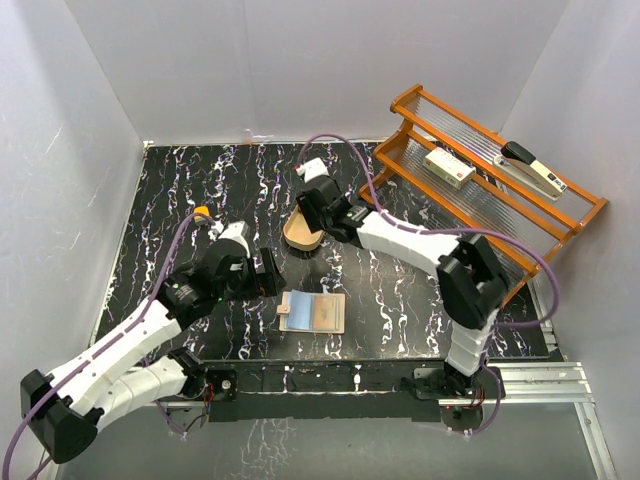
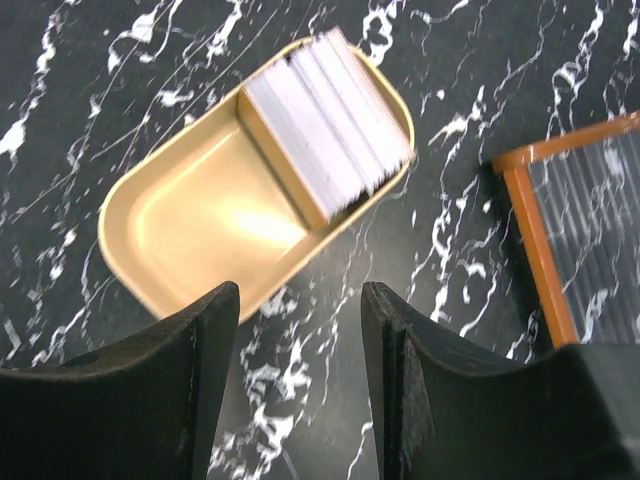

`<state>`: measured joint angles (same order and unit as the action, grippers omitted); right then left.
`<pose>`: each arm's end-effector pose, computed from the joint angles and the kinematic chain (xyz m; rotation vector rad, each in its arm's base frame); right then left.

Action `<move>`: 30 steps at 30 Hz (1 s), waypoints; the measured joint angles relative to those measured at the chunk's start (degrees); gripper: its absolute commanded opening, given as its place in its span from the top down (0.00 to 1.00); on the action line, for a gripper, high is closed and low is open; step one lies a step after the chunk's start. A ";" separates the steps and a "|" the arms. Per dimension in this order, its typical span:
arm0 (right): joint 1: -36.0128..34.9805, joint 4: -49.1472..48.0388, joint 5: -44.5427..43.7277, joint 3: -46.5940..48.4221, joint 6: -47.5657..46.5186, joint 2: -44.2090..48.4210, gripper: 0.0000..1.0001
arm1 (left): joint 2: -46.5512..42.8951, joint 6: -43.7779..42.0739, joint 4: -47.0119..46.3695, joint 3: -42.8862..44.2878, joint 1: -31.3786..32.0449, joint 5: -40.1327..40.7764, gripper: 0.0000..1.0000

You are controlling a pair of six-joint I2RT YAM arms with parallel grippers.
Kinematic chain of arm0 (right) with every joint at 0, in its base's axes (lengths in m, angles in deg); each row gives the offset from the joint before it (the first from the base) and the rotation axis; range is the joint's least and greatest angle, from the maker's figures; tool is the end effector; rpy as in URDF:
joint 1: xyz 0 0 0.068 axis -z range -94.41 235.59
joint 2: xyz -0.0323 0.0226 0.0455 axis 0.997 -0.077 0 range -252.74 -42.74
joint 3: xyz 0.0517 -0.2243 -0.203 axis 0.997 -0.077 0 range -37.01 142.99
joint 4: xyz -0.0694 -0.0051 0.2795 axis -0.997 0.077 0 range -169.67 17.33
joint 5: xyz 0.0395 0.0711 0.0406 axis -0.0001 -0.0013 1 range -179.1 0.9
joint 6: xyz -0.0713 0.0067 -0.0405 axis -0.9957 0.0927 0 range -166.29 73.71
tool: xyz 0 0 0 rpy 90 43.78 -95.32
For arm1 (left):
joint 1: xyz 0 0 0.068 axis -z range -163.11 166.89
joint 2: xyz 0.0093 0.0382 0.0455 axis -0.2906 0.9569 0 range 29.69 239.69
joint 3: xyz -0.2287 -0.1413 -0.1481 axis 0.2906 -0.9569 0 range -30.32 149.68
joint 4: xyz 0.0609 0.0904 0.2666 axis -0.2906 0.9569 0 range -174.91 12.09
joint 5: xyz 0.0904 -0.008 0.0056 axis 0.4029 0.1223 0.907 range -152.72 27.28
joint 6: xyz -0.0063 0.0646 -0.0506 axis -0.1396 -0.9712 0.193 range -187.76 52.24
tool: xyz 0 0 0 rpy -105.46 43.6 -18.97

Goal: Put the credit cards into the card holder
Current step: Pick up the credit card from the storage box.

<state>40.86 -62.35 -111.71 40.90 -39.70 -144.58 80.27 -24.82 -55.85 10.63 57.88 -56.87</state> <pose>0.3467 0.3047 0.2579 -0.5342 2.1604 0.0353 0.1730 -0.1407 0.2673 -0.0970 2.3281 -0.6595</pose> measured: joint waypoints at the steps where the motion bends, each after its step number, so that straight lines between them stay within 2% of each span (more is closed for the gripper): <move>1: 0.48 0.52 0.13 2.34 -0.92 -2.12 0.49 | -0.59 -1.07 0.24 0.85 0.00 0.00 0.03; 13: 1.84 4.85 -0.20 16.94 -8.24 -17.38 0.46 | -7.65 -12.50 3.85 4.76 0.00 -2.03 0.01; 19: 1.73 6.01 -1.66 21.33 -9.99 -22.12 0.46 | -9.77 -14.27 4.00 4.76 0.00 -2.27 0.01; 30: 1.73 7.17 -7.15 23.93 -13.44 -25.83 0.51 | -13.35 -14.82 4.04 4.74 0.00 -1.95 0.01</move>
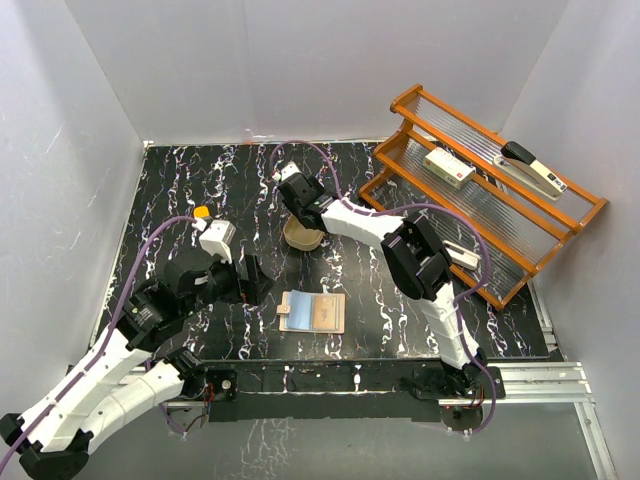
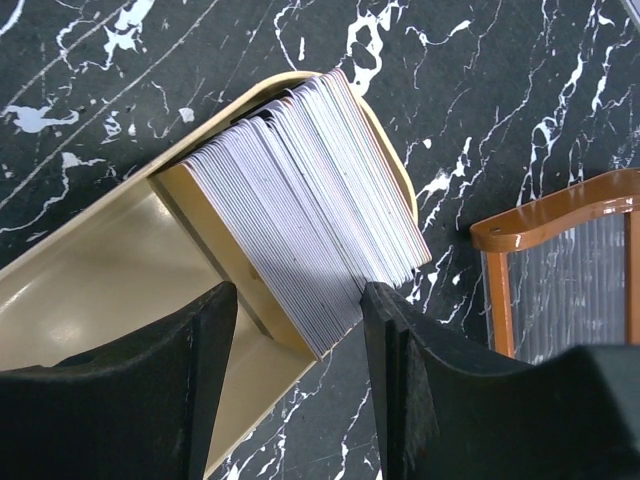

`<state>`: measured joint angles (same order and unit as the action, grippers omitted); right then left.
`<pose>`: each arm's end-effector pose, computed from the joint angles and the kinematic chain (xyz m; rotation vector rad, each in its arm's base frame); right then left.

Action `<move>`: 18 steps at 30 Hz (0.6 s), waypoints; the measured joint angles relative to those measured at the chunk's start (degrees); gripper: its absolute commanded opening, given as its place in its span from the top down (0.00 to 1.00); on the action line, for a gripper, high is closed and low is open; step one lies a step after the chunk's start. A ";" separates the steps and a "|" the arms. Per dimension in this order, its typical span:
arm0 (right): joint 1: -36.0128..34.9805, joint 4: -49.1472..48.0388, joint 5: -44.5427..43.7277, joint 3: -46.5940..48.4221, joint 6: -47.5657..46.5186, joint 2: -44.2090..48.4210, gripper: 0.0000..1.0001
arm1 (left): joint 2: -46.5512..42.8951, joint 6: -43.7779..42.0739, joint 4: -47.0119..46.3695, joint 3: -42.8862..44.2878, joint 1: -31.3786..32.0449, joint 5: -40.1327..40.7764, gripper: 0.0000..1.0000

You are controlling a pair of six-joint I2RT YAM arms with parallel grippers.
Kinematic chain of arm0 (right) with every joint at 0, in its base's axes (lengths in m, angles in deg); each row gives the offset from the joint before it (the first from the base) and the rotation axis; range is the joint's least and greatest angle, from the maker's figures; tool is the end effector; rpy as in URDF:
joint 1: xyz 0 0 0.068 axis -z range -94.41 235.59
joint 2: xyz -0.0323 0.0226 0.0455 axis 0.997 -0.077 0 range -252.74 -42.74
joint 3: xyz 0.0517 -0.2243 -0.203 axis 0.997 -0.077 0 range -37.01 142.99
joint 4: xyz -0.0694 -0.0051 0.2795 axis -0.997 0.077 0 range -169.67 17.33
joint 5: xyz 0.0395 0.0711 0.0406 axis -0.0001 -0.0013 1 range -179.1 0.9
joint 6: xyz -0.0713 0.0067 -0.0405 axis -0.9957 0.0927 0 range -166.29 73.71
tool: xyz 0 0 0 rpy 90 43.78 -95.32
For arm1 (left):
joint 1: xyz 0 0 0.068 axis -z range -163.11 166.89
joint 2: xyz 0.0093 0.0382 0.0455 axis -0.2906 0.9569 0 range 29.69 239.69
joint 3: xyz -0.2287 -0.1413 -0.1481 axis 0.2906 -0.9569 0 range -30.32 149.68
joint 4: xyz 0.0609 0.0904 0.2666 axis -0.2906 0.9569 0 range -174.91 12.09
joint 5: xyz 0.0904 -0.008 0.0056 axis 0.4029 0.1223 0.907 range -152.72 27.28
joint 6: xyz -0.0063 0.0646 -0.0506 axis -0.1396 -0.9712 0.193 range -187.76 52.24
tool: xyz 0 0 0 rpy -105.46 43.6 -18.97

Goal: Put the credit cards into the card holder
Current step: Pick up the credit card from the storage box.

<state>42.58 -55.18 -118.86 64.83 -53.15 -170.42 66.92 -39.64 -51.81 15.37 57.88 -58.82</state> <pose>0.4351 0.3572 0.1804 -0.7743 2.1921 -0.3257 0.1356 -0.1114 0.3334 0.1869 2.0621 -0.6951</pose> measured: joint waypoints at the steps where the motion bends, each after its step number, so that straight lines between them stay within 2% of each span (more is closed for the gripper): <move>1: 0.00 0.00 -0.48 0.13 -0.28 -0.20 0.53 | -0.33 0.00 0.00 0.00 0.00 0.20 0.01; 9: -0.15 0.63 -1.88 0.37 -0.83 -0.24 0.65 | -0.59 0.00 0.42 0.00 0.00 1.25 0.01; 18: -0.42 1.03 -1.97 0.76 -0.87 -0.22 0.70 | -0.59 0.00 0.42 0.00 0.00 1.46 0.01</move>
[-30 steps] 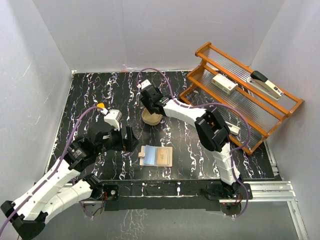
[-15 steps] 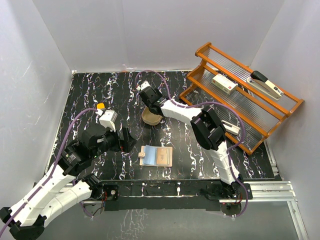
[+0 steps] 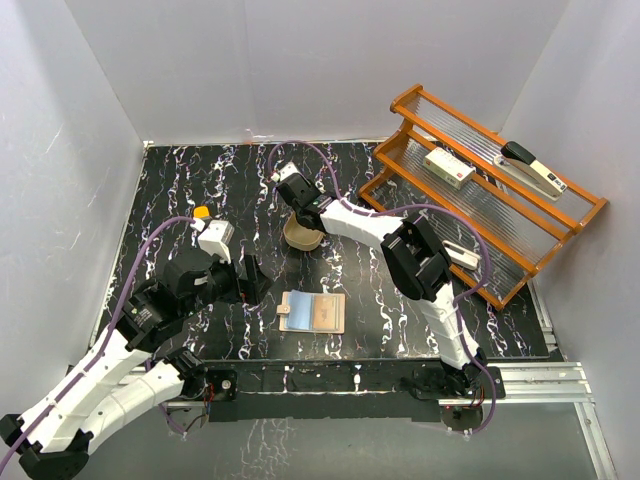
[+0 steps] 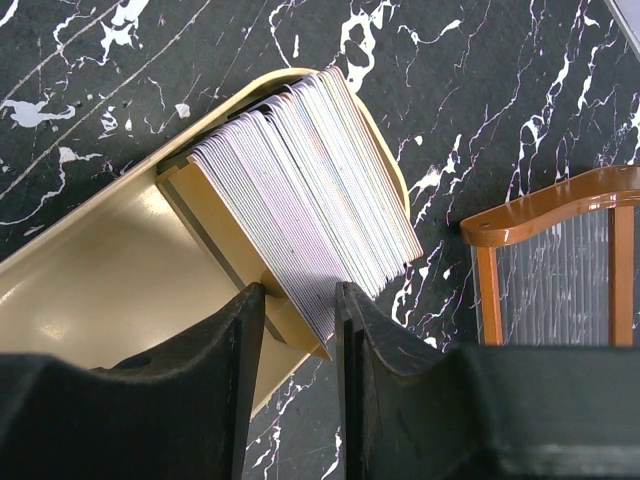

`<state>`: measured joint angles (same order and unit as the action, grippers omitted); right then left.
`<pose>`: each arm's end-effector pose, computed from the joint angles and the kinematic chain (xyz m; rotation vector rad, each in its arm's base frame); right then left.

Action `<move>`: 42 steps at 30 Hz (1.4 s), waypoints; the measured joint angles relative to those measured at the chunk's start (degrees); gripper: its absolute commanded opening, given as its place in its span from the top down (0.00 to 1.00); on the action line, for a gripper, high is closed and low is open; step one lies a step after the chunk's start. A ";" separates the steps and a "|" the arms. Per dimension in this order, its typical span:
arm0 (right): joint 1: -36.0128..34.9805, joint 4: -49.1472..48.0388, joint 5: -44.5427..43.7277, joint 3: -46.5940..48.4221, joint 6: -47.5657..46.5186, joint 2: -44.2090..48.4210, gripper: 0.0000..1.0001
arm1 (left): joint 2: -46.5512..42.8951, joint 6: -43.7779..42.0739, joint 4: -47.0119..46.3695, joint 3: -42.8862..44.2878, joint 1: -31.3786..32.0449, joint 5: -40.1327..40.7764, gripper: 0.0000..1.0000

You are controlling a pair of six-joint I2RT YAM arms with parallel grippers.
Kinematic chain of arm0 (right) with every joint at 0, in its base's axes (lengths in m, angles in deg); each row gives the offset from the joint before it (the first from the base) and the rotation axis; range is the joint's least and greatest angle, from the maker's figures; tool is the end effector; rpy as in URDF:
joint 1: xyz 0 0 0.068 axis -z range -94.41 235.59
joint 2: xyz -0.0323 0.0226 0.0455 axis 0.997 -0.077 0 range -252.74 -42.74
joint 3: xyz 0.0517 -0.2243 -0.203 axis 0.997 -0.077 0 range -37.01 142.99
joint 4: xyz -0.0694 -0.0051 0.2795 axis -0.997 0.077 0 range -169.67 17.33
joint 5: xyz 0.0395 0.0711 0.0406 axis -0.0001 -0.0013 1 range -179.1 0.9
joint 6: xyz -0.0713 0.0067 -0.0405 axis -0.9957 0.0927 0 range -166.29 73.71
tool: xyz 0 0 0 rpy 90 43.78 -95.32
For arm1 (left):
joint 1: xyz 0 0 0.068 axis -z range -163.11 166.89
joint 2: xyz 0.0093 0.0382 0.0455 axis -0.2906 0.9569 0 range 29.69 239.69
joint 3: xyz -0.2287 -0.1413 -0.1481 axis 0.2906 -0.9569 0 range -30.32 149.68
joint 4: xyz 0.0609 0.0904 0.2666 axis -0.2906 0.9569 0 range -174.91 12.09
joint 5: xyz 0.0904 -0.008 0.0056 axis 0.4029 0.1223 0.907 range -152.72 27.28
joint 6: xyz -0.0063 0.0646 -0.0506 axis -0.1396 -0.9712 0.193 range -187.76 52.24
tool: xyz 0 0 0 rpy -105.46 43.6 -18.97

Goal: Put the credit cards into the card holder
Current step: Pick up the credit card from the storage box.

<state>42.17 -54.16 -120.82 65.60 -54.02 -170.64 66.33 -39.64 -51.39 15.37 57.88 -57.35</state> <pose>0.4339 0.3586 0.1825 -0.7854 2.1823 -0.3724 0.1346 -0.1082 0.3341 0.1690 2.0547 -0.6726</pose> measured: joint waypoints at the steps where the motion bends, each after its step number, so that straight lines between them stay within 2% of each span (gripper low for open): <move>1: -0.02 0.00 0.00 0.00 0.00 0.00 0.71 | 0.02 0.00 0.00 0.00 0.00 0.00 0.01; 33: -0.22 0.55 0.17 0.68 -0.31 0.02 0.76 | 0.04 -0.02 0.00 0.00 0.00 0.00 0.01; 42: -0.31 0.90 0.61 0.74 -1.01 0.26 0.82 | 0.04 -0.02 0.00 0.00 0.00 0.00 0.01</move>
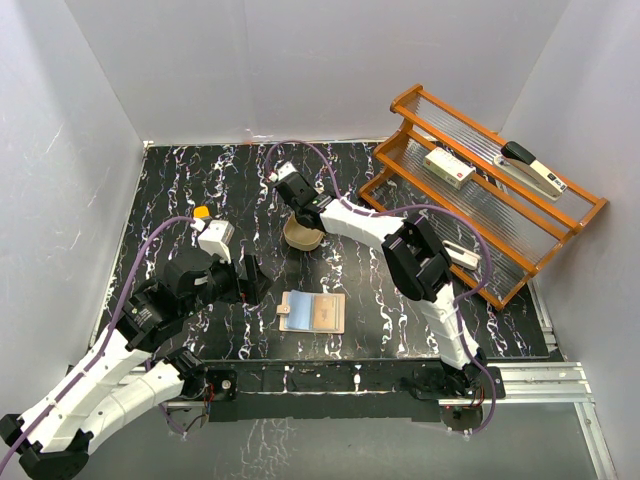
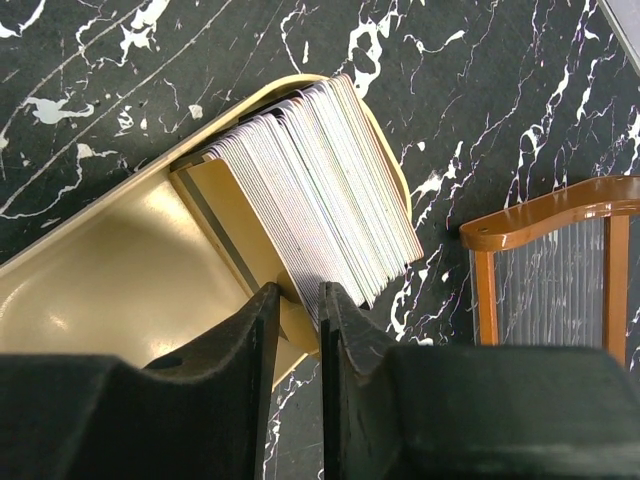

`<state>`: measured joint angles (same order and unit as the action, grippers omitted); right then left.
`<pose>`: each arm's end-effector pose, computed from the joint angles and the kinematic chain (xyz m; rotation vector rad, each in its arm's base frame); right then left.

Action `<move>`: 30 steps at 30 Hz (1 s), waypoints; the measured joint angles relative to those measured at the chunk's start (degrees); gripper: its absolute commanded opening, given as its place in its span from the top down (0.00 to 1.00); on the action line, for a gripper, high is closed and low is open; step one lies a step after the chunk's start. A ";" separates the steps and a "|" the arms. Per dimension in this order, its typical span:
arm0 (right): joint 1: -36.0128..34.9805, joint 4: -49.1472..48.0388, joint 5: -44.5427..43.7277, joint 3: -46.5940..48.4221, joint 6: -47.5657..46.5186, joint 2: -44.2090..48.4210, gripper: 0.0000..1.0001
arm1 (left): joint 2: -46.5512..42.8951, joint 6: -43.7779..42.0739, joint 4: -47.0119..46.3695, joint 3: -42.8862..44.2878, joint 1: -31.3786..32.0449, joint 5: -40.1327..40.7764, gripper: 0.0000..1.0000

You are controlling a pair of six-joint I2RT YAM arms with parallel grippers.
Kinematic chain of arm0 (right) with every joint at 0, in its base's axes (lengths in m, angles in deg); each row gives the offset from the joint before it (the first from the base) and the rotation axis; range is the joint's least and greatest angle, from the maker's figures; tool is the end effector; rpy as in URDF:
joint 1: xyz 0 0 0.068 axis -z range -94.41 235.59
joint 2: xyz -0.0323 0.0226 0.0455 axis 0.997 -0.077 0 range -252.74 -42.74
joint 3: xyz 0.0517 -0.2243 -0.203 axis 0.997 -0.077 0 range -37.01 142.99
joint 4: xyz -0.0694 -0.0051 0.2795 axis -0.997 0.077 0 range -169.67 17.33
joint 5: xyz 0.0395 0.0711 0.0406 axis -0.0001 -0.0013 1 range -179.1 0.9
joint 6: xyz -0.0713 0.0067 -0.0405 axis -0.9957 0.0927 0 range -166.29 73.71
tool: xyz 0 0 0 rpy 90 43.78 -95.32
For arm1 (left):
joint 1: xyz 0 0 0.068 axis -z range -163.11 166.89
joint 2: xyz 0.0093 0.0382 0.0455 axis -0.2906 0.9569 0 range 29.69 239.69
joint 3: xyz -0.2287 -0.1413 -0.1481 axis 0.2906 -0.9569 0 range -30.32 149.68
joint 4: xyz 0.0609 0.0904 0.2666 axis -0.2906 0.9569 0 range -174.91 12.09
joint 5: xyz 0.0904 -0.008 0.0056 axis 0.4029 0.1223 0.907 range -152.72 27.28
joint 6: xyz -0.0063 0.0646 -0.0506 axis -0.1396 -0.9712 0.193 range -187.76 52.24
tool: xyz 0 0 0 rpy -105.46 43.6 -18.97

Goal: Put the credit cards into the card holder
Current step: Pick up the credit card from the storage box.

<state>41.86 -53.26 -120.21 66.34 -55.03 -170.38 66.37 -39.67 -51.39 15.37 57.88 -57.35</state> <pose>0.4318 0.3617 0.1880 -0.8155 2.1750 -0.3657 0.1348 -0.1083 0.3340 0.1696 2.0552 -0.6719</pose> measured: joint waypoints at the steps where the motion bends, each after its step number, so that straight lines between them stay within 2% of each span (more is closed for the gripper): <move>1: 0.00 0.00 0.20 0.00 -0.04 0.09 0.83 | 0.02 0.00 0.00 0.00 0.00 0.00 0.01; 7: 0.02 -0.11 1.29 -0.33 -0.37 1.57 0.84 | 0.02 0.00 0.00 0.00 0.00 0.02 0.01; 15: 0.07 -0.46 3.72 -1.42 -0.79 3.17 0.99 | 0.07 0.00 -0.02 0.00 0.00 0.00 0.02; 19: 0.02 -0.44 7.61 -3.41 -0.59 4.83 1.00 | 0.35 0.02 -0.02 0.00 0.00 0.04 0.03; 25: 0.02 -0.50 12.48 -8.46 0.44 9.33 1.00 | 1.70 0.44 0.02 -0.02 0.00 0.61 0.09; 30: 0.02 -0.48 14.43 -11.50 3.65 13.46 1.00 | 3.06 1.75 0.63 -0.07 0.00 1.55 0.18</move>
<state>41.88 -53.74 -105.79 54.85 -51.38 -156.91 69.43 -37.92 -50.76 15.30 57.88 -55.80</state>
